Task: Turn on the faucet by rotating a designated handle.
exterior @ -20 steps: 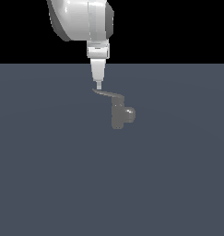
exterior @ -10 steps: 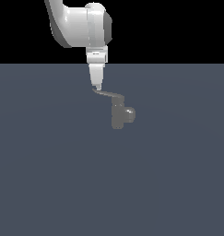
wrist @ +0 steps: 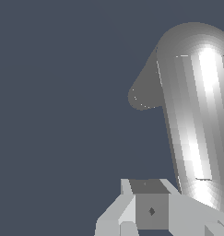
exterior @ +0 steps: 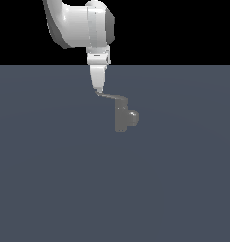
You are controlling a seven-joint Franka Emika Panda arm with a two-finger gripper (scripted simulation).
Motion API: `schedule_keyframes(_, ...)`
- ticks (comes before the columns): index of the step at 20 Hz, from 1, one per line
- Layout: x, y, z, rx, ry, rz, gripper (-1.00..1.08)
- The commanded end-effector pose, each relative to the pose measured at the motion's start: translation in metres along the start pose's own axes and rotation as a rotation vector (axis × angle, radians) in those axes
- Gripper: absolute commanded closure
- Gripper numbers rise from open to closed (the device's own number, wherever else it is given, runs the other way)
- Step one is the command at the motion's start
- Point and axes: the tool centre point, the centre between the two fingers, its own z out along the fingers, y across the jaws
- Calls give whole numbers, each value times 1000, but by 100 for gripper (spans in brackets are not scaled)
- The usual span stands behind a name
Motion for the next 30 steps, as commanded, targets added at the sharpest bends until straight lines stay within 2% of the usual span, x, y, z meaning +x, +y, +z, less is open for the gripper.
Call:
schedule_keyframes(1,-1,6,0,0,0,0,108)
schedule_keyframes(22,-10,56,0,1,0,1,108)
schedule_keyframes(23,-7,52,-1,5,2,4,108)
schedule_keyframes(30,4,71,-1,4,1,3,108)
